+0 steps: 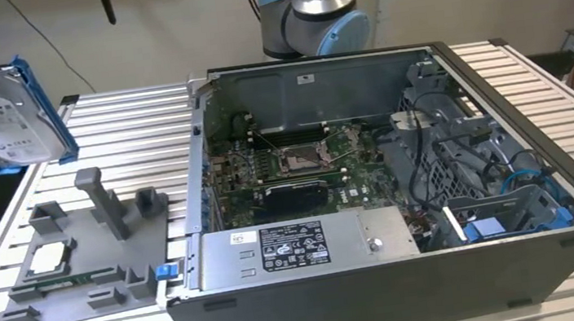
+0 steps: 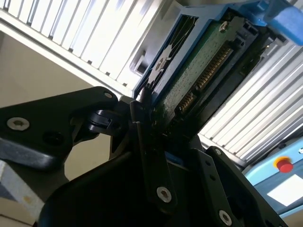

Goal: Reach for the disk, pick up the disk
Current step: 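Pick up the disk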

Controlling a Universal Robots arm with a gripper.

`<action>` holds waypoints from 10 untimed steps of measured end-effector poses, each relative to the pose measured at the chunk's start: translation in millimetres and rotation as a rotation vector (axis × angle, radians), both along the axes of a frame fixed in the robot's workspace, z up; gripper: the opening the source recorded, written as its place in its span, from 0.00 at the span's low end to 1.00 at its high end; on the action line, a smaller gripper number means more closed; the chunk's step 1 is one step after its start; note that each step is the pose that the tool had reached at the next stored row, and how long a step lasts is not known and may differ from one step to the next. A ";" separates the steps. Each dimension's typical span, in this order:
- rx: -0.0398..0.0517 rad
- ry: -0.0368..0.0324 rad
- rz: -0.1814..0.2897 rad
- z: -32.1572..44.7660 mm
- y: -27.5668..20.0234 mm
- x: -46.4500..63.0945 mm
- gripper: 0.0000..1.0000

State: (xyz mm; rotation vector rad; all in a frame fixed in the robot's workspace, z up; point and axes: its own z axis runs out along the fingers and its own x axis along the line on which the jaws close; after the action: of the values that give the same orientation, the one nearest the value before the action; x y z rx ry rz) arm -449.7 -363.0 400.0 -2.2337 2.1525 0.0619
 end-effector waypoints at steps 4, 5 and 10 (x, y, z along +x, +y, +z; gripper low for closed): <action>0.0000 -0.0001 0.000 3.7 0.0 0.0 0.00; 0.0000 0.0000 0.000 4.5 -0.1 0.1 0.00; 0.0000 0.0001 0.000 9.0 0.0 0.1 0.00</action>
State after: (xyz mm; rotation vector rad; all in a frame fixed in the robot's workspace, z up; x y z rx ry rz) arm -449.7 -363.0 409.0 -2.2339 2.1524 0.0620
